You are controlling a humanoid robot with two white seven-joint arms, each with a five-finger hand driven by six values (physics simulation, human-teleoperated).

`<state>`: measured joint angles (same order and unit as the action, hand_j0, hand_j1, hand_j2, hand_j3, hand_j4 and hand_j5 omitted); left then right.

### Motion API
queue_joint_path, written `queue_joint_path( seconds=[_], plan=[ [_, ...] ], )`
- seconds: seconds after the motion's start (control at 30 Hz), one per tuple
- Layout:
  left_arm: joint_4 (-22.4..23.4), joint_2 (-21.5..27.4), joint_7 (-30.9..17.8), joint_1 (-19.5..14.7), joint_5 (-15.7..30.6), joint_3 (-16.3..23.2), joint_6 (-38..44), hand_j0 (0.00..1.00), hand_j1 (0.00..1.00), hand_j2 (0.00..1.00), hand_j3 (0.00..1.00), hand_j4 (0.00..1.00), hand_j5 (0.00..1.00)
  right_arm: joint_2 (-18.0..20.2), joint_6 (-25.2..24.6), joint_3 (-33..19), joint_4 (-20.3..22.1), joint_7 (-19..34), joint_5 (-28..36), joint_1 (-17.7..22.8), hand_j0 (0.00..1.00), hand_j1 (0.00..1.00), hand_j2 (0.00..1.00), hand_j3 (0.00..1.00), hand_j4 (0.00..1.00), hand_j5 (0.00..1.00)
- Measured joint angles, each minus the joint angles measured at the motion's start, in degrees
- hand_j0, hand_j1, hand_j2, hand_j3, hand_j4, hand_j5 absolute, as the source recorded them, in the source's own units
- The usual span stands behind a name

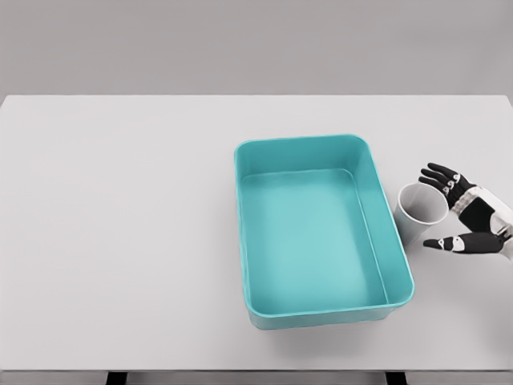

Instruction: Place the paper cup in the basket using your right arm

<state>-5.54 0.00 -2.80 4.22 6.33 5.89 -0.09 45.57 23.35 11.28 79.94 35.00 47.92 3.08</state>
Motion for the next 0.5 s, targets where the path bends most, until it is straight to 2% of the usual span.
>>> queue_joint_path(
  seconds=[0.17, 0.5],
  plan=[
    [0.00, 0.00, 0.00, 0.00, 0.00, 0.00, 0.00, 1.00, 1.00, 1.00, 1.00, 1.00, 1.00, -0.32, -0.76, 0.00, -0.40, 0.00, -0.08, 0.09, 1.00, 1.00, 1.00, 1.00, 1.00, 1.00],
    [0.00, 0.00, 0.00, 0.00, 0.00, 0.00, 0.00, 1.00, 1.00, 1.00, 1.00, 1.00, 1.00, -2.22, -0.92, 0.31, -4.27, 0.00, -0.36, -0.18, 1.00, 1.00, 1.00, 1.00, 1.00, 1.00]
  ],
)
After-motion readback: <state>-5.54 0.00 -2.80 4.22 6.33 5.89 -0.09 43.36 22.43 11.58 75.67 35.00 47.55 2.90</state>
